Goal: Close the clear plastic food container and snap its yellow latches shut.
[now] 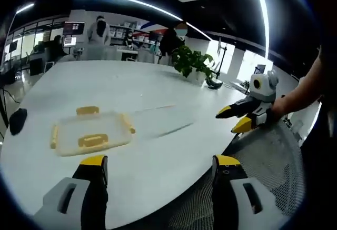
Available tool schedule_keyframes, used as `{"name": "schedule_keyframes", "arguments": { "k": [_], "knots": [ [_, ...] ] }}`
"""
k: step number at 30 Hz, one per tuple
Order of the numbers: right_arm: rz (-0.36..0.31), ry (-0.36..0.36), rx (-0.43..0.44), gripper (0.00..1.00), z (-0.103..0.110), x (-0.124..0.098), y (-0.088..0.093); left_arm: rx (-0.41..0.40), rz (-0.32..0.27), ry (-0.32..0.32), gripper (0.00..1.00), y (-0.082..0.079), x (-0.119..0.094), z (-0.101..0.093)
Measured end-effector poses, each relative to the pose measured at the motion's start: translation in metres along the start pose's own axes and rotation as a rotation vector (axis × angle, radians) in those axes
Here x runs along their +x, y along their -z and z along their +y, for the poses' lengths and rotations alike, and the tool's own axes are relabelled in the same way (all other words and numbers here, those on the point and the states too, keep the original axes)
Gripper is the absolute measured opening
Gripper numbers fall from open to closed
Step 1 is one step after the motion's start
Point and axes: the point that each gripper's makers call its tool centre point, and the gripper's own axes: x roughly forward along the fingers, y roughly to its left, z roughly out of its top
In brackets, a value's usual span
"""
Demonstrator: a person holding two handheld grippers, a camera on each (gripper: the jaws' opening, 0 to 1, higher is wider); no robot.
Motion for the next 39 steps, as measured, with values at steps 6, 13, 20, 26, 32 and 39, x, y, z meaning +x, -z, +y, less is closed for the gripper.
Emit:
{"name": "schedule_keyframes", "arguments": {
  "k": [6, 13, 20, 26, 32, 39],
  "knots": [
    [0.005, -0.005, -0.018, 0.54, 0.004, 0.005, 0.003, 0.018, 0.019, 0.013, 0.77, 0.003, -0.001, -0.001],
    [0.014, -0.005, 0.0, 0.52, 0.002, 0.003, 0.005, 0.034, 0.039, 0.014, 0.74, 0.007, 0.0, -0.002],
    [0.002, 0.021, -0.039, 0.5, -0.002, 0.001, 0.0, 0.043, 0.026, 0.028, 0.71, 0.003, -0.001, -0.004],
    [-0.007, 0.017, -0.053, 0.5, -0.004, 0.002, -0.011, 0.078, 0.006, 0.069, 0.67, -0.01, -0.001, -0.009],
    [-0.001, 0.032, -0.075, 0.52, -0.006, -0.001, -0.013, 0.106, -0.016, 0.142, 0.66, -0.025, -0.003, -0.022],
    [-0.034, 0.016, -0.072, 0.53, 0.006, 0.014, -0.042, 0.066, 0.018, 0.193, 0.63, -0.016, -0.002, -0.009]
  ]
}}
